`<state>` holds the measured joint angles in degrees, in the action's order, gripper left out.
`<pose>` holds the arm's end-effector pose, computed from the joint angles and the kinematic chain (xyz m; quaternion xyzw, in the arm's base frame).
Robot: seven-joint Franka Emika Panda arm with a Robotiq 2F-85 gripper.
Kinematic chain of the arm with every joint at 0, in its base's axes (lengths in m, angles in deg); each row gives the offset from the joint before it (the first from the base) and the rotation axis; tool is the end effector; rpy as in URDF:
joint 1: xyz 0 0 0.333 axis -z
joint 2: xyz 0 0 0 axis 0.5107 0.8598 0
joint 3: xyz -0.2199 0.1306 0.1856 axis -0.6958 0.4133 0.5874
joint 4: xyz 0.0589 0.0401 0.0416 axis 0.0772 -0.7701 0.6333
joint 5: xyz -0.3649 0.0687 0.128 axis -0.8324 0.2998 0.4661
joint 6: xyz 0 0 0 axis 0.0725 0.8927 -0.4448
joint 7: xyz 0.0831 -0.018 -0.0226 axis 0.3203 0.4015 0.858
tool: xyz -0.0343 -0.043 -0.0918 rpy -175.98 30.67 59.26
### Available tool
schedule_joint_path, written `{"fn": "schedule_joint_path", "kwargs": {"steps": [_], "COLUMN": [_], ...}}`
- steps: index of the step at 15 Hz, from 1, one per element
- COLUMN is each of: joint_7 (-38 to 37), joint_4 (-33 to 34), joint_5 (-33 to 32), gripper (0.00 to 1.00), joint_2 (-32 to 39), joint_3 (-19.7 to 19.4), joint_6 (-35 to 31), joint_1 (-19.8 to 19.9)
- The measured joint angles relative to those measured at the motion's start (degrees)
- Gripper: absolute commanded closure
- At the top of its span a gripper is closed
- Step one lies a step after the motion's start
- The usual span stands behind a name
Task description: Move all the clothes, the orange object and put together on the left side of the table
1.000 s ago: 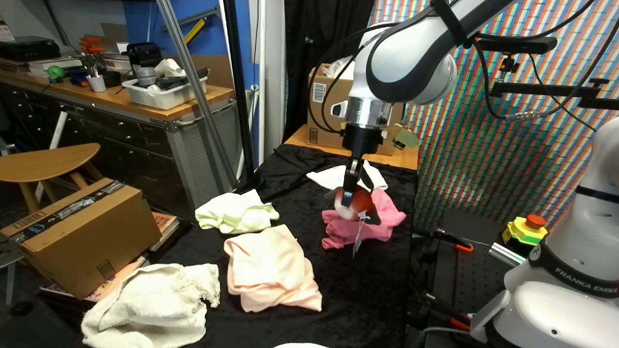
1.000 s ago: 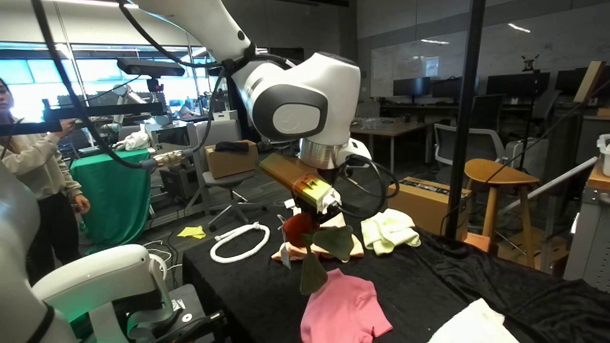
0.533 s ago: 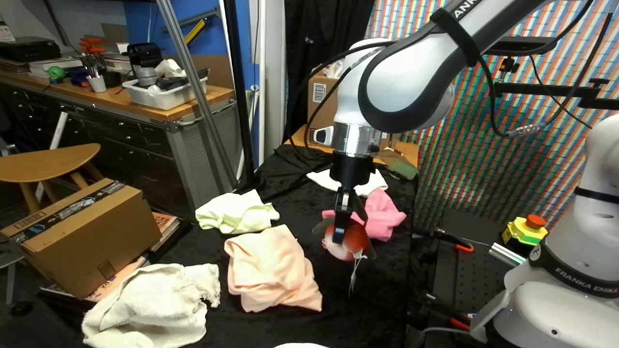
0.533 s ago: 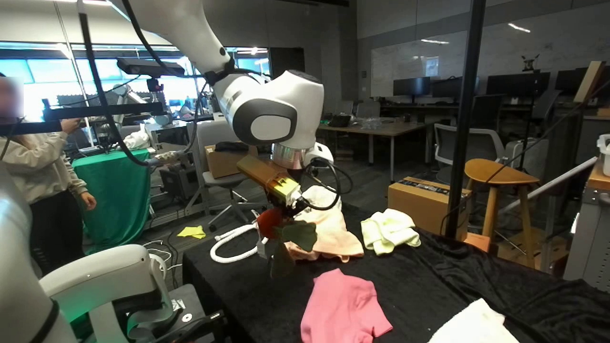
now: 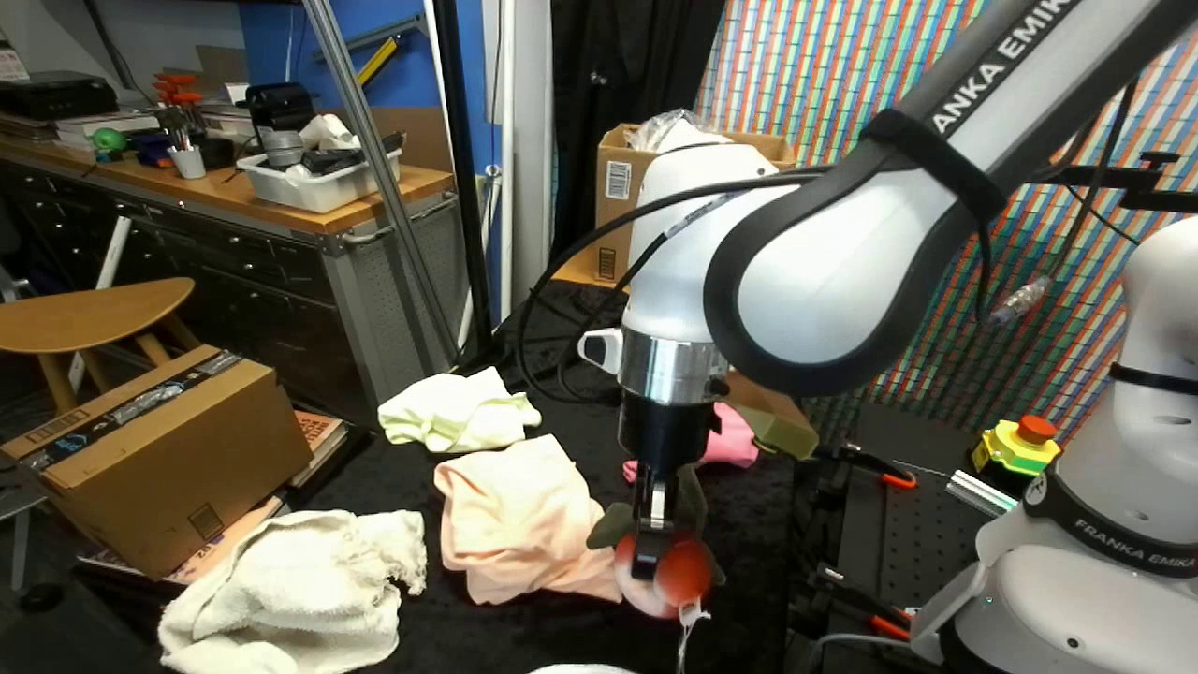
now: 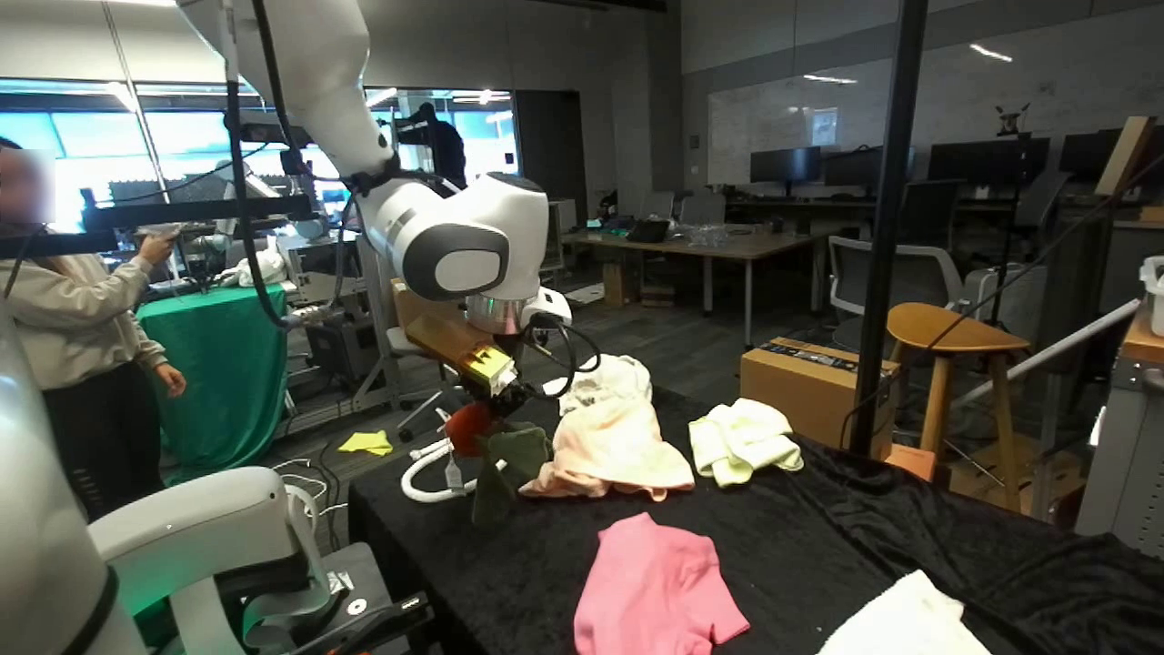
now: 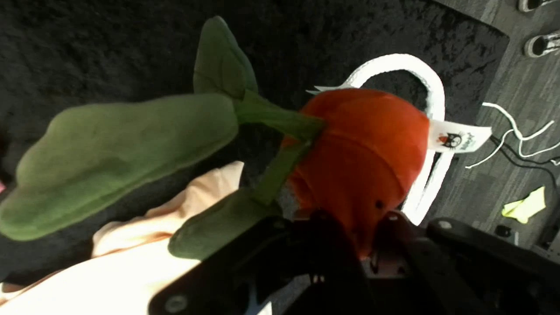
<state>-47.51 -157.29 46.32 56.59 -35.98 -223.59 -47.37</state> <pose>0.3938 0.2373 0.2589 -0.9655 -0.2150 0.0106 0.1468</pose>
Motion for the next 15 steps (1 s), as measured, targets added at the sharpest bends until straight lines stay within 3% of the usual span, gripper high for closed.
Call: {"fn": "schedule_joint_path", "kwargs": {"steps": [5,9,10,11,13,15], "joint_7": [-6.45,-13.74,-15.24,-16.48,-18.51,-19.89], "joint_4": [3.02,6.40,7.24,7.99,9.44,10.74], "joint_5": [-1.63,-8.14,-9.54,-10.59,-12.16,-13.00], "gripper": [0.89,0.90,0.87,0.60,0.54,0.38], "joint_2": [7.53,13.29,14.53,15.55,17.41,18.85], "joint_3": [3.73,4.22,4.19,4.17,4.15,4.08], "joint_6": [-9.21,-11.74,-11.78,-11.78,-11.77,-11.70], "joint_1": [-1.32,-1.55,-1.55,-1.55,-1.55,-1.55]}}
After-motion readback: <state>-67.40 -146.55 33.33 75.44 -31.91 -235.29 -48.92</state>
